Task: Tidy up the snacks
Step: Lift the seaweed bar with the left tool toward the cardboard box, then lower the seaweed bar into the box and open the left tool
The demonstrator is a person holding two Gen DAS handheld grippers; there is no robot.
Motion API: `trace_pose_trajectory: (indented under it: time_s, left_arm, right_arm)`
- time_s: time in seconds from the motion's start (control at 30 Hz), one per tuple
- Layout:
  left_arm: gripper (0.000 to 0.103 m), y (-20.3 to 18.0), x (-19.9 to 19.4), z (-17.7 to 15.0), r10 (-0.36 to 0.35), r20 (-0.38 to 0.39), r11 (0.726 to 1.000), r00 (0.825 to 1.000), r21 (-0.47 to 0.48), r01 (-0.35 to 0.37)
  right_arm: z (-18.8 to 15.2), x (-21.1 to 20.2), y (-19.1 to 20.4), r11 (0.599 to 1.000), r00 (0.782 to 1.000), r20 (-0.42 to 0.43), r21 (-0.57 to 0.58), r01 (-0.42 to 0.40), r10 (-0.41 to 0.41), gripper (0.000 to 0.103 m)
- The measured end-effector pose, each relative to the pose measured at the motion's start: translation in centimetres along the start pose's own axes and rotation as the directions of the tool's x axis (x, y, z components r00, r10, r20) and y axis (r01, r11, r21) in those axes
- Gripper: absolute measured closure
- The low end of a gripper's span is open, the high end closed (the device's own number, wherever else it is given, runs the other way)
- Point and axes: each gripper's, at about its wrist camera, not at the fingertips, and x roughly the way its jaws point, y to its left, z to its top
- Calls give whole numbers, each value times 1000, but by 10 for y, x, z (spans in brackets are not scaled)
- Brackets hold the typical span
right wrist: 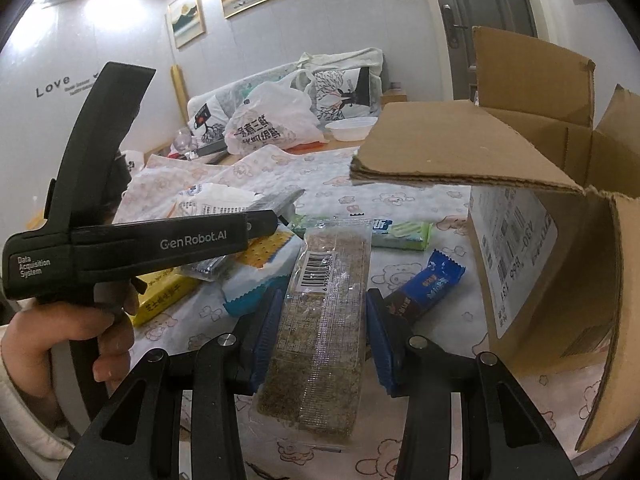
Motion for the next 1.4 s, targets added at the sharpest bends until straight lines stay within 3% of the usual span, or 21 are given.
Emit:
trace_pose_trajectory:
  time_s: [0.2, 0.4, 0.53, 0.7, 0.9, 1.0, 1.2, 1.3, 1.4]
  left_arm:
    - [65, 5, -13, -3, -9, 10, 1000, 1000, -15, 10]
    - [65, 26, -48, -7, -31, 77, 998, 997, -55, 36]
    - [65, 52, -80, -10, -46, 136, 995, 990, -79, 57]
    - [65, 86, -115, -13, -25, 196, 992, 980, -113, 48]
    - [65, 102, -152, -3, -10, 272, 993, 962, -107, 41]
    - [65, 90, -172, 14, -5, 310, 998, 951, -62, 26]
    - [65, 22, -195, 58, -143, 360, 989, 922, 89, 119]
    - [65, -33, -190, 76, -251, 333, 963, 909, 177, 201]
    - [65, -92, -170, 93, -358, 252, 921, 899, 256, 295]
  right_arm:
    - [0, -7, 4, 1000, 1000, 11, -6, -20, 20, 65]
    - [5, -13, 21, 1000, 1000, 7, -9, -30, 30, 65]
    - [14, -14, 45, 998, 999, 13, -38, -44, 45, 65]
    - [32, -10, 82, 989, 993, 2, -85, -120, 121, 65]
    - [62, -19, 101, 980, 985, 39, -118, -162, 167, 65]
    - [80, -37, 94, 976, 980, 83, -139, -168, 180, 65]
    - [107, -88, 41, 984, 977, 167, -140, -109, 132, 65]
    - [111, -113, -3, 994, 977, 209, -108, -22, 45, 65]
    - [111, -122, -51, 997, 984, 176, -65, 51, -39, 65]
